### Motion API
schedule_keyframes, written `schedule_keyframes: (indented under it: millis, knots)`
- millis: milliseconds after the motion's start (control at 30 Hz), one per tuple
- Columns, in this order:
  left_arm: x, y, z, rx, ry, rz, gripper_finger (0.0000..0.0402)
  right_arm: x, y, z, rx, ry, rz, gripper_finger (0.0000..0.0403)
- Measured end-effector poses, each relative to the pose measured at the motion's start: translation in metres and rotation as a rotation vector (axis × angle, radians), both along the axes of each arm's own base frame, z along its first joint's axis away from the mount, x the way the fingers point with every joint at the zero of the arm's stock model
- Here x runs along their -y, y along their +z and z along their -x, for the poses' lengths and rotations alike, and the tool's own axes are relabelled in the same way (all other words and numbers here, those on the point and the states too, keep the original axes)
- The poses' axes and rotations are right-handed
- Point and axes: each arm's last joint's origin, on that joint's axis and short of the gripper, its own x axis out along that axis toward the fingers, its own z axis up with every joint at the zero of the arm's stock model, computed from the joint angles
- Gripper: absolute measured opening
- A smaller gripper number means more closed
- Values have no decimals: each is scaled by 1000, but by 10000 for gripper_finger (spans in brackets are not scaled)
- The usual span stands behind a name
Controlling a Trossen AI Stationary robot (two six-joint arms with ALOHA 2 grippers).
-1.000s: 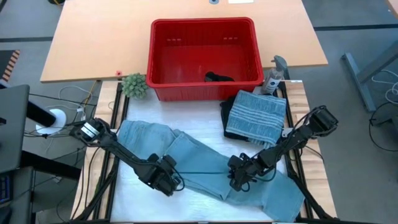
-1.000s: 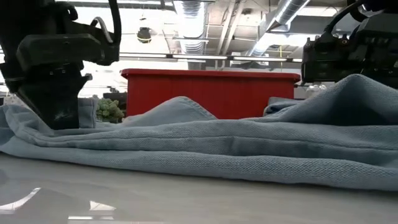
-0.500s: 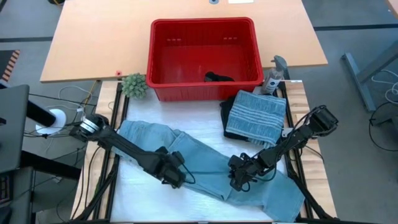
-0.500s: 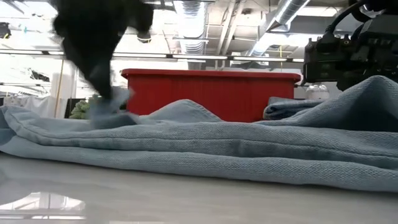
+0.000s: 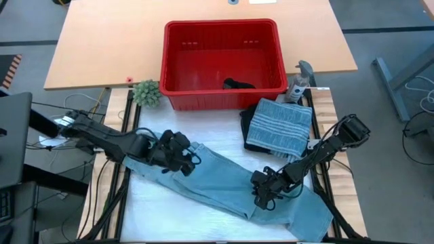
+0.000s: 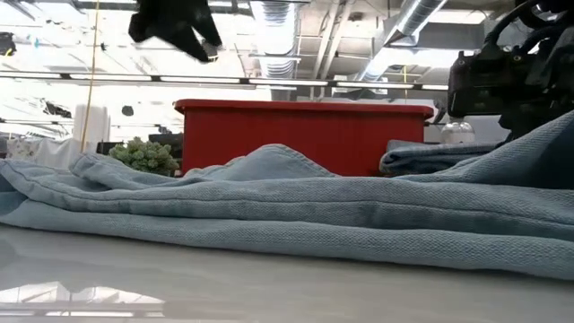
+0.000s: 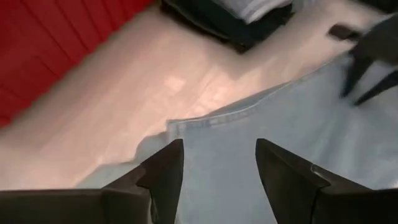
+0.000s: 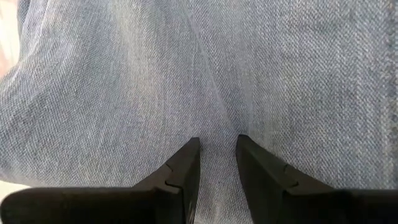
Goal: Fold Laundry from Bin
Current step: Fold the blue pants
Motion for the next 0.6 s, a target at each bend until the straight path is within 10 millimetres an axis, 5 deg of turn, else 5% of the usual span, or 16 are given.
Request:
schedule_keyframes:
  millis: [133,267,400,600]
  knots:
    - [-19,-37,-8,-33,-31,-1,193,1,0,0,-3,1,-6,136]
    - [-42,-65,-17,0,-242,-55,207,1,0,-1,-2,1,-7,136]
    - [-72,-68,-20,-40,-372,-188,223,0,0,-1,3,4,-16,136]
    - [-116,-73,-19,-2,-605,-53,231,0,0,-1,8,4,-21,136]
